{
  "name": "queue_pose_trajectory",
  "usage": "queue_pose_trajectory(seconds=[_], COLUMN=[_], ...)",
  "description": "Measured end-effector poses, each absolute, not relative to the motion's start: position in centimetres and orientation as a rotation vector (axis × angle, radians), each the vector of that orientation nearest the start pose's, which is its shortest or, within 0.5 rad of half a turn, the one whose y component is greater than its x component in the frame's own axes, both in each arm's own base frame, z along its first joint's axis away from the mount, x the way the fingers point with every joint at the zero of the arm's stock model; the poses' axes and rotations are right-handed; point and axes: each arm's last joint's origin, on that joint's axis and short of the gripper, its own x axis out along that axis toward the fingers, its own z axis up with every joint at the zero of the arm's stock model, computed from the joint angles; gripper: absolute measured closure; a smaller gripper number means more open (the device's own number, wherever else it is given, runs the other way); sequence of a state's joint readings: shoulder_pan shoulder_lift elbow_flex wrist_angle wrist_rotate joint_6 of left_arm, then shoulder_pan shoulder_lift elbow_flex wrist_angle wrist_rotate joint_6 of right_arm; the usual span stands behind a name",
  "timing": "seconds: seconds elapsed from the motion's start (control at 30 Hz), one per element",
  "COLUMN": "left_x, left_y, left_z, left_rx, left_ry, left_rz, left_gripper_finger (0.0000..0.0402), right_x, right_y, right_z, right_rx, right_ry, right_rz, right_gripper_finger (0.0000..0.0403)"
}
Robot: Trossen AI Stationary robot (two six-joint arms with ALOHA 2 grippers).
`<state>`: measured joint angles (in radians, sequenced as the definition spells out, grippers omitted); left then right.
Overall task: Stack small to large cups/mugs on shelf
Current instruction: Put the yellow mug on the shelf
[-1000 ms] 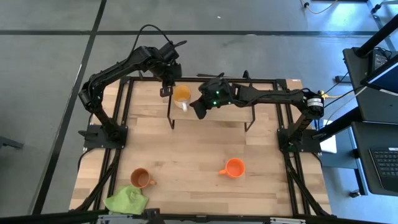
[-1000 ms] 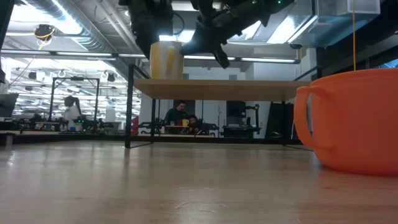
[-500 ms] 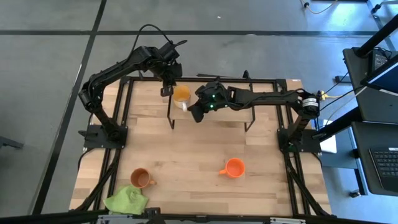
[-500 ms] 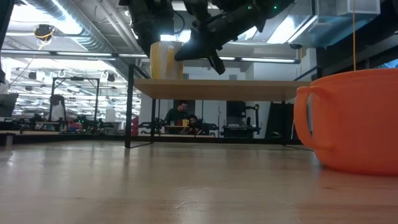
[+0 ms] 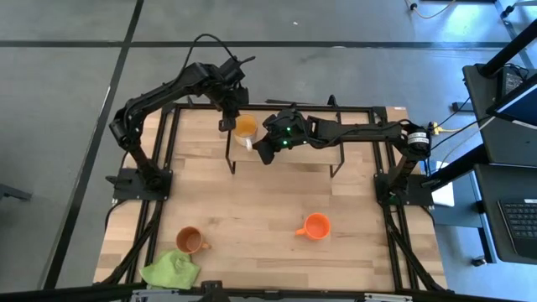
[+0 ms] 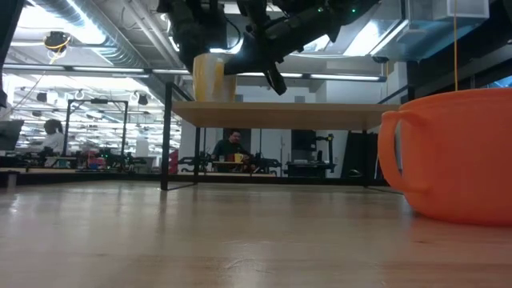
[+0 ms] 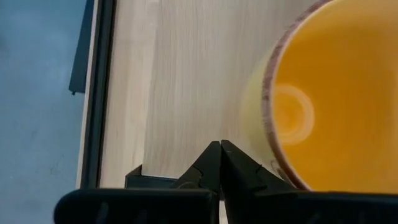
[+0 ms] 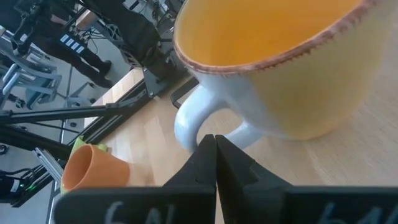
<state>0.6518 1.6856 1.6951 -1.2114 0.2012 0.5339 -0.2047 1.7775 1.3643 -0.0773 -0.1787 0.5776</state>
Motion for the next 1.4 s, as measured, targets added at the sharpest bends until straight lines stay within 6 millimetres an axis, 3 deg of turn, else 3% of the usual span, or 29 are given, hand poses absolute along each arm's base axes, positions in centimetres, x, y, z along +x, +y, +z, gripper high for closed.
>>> queue_pose_trajectory(seconds=[0.17, 1.4], left_x=[27.2, 28.3], left_y=[19.8, 19.5], left_z=[33.0, 33.3], left_rx=[-0.024, 0.008], left_ry=[1.178, 1.074], left_rz=[0.065, 0.030], left_gripper_finger=[0.0401, 0.0401], right_x=[40.0, 40.3], right_y=[-7.8, -7.7], right_z=[27.3, 26.8], right_rx=[0.670, 0.691], right_ry=[0.463, 0.478], right_rz=[-0.167, -0.140], right_gripper_finger=[0.0403, 0.0403])
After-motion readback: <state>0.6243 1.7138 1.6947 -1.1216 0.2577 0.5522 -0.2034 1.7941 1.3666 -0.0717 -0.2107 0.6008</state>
